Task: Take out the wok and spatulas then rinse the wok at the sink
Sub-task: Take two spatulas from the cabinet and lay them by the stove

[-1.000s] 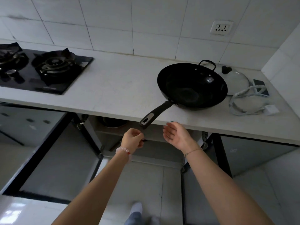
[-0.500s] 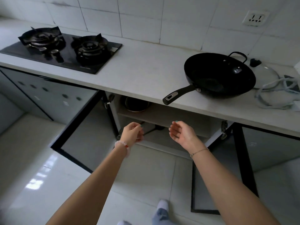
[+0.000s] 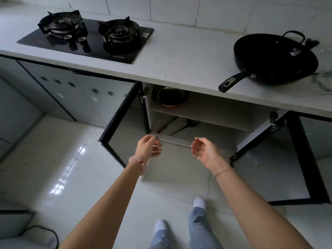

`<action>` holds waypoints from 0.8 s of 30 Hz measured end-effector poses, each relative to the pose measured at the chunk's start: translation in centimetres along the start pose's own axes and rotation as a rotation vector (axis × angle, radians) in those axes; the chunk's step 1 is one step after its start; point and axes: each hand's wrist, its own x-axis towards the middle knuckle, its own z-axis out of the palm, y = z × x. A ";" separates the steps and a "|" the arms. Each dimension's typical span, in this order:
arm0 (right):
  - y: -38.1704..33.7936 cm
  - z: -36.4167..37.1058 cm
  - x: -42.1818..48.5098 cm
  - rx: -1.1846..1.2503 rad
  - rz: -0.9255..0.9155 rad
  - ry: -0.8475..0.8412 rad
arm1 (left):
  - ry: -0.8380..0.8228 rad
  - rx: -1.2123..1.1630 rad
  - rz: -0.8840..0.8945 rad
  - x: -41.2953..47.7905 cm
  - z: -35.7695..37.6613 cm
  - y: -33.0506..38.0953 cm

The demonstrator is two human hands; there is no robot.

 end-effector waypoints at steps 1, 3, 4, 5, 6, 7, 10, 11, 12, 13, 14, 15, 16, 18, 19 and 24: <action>0.5 0.2 0.0 -0.012 -0.011 0.007 | 0.001 -0.004 0.001 0.1 -0.5 -0.2; 1.1 0.6 0.0 -0.043 -0.034 0.012 | 0.001 -0.008 0.000 0.3 -1.2 -0.5; 1.4 0.8 0.1 -0.061 -0.043 0.013 | -0.001 -0.009 -0.004 0.5 -1.3 -0.6; 1.7 0.9 0.2 -0.078 -0.051 0.014 | -0.003 -0.011 -0.009 0.7 -1.4 -0.8; 1.8 1.0 0.4 -0.092 -0.055 0.016 | -0.006 -0.012 -0.015 1.0 -1.4 -1.0; 1.9 1.1 0.7 -0.099 -0.055 0.020 | -0.008 -0.011 -0.021 1.4 -1.3 -1.1; 1.8 1.4 2.3 -0.115 -0.042 0.043 | -0.009 -0.010 -0.050 2.8 -0.9 -1.4; 1.8 1.5 3.0 -0.121 -0.032 0.051 | -0.008 -0.016 -0.064 3.3 -0.8 -1.5; 1.8 1.6 3.8 -0.127 -0.019 0.056 | -0.007 -0.022 -0.077 3.9 -0.6 -1.6; 1.8 1.7 4.7 -0.133 -0.004 0.060 | -0.001 -0.025 -0.090 4.6 -0.5 -1.7; 1.9 1.8 5.7 -0.142 0.012 0.059 | 0.009 -0.026 -0.101 5.3 -0.4 -1.9; 1.9 1.9 6.9 -0.151 0.025 0.057 | 0.022 -0.030 -0.112 6.1 -0.3 -2.1; 2.0 2.0 8.1 -0.161 0.036 0.053 | 0.036 -0.040 -0.122 7.0 -0.3 -2.5; 2.1 2.2 10.9 -0.174 0.043 0.051 | 0.053 -0.059 -0.134 9.1 -0.2 -3.2; 2.2 2.2 12.4 -0.181 0.044 0.056 | 0.055 -0.064 -0.140 10.4 -0.2 -3.7; 3.7 1.4 20.8 -0.224 0.061 0.087 | 0.054 -0.103 -0.168 17.9 1.0 -7.9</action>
